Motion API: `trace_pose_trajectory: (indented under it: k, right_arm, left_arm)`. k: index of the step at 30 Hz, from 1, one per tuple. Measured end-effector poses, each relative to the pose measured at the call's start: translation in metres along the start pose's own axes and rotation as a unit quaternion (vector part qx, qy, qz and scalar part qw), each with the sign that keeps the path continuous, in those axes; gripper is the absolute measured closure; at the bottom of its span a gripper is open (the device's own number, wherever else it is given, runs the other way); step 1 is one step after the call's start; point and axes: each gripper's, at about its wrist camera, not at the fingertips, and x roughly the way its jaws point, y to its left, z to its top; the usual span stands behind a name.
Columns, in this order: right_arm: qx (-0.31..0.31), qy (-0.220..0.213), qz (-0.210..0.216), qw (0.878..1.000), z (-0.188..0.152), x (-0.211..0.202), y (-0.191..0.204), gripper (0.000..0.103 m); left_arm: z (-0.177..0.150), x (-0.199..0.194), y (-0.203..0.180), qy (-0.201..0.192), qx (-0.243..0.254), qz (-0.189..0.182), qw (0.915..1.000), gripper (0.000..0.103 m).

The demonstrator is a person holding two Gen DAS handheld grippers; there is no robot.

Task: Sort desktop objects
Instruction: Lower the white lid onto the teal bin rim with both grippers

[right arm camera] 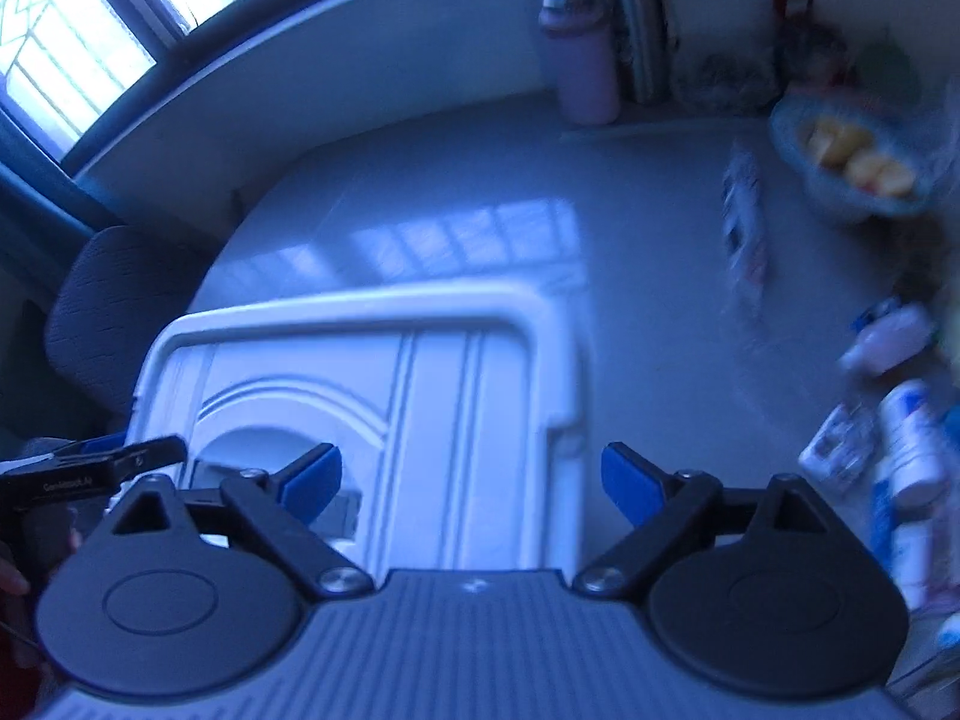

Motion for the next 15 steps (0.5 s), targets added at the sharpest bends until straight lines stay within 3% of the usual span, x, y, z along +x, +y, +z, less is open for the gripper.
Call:
trace_pose_trajectory:
  k: [15]
  right_arm:
    - [0.008, -0.004, 0.01, 1.0, -0.004, -0.008, -0.007, 0.009]
  left_arm:
    - [0.0, -0.014, -0.008, 0.005, 0.0, 0.003, 1.0, 0.0]
